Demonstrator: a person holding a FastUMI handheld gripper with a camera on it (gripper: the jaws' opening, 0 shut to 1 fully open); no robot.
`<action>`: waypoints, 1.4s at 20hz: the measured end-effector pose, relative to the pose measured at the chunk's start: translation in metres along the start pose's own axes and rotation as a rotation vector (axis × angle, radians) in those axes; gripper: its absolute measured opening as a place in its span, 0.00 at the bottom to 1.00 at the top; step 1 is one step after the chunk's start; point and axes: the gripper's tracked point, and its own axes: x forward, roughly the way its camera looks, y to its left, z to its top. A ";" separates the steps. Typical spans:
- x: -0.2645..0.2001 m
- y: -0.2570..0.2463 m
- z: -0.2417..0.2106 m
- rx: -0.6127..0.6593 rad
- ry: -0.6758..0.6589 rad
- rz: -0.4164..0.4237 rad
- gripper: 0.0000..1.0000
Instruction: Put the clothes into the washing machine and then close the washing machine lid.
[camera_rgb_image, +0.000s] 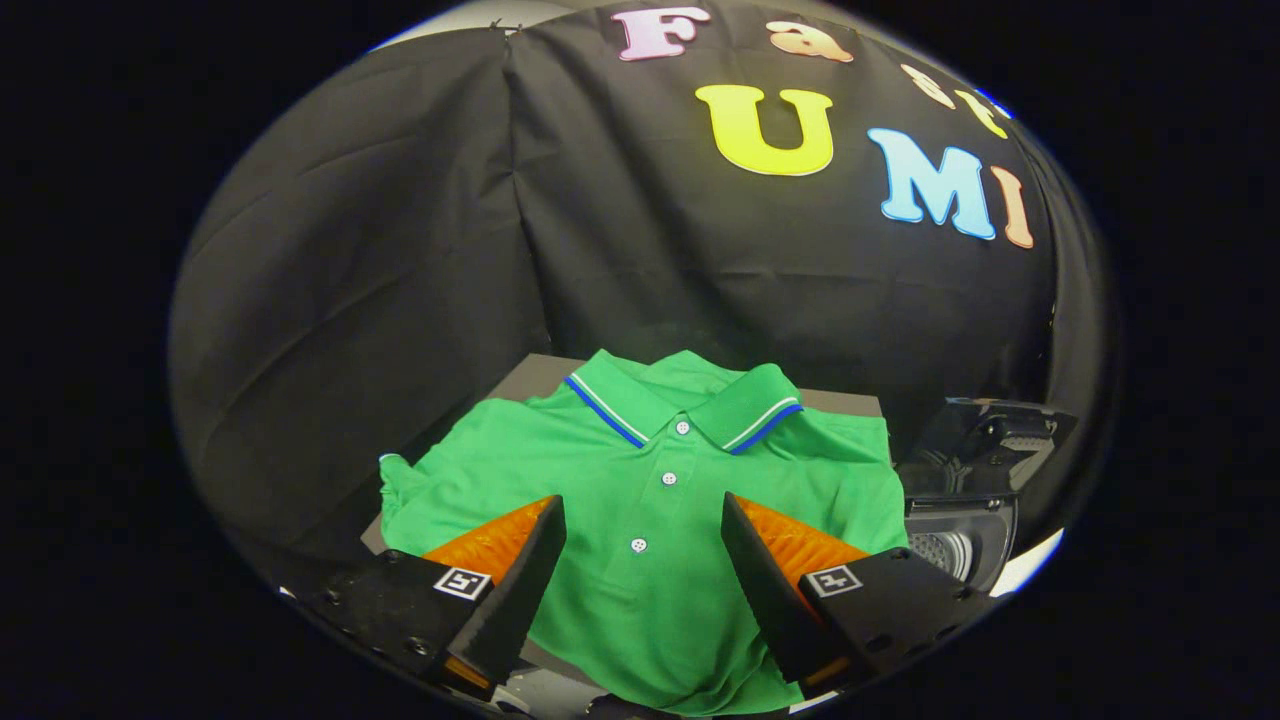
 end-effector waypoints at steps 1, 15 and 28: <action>0.005 -0.002 0.002 0.008 0.004 -0.013 0.98; 0.028 -0.001 -0.022 -0.042 0.148 -0.088 0.74; 0.016 0.007 0.010 -0.038 -0.070 0.059 0.02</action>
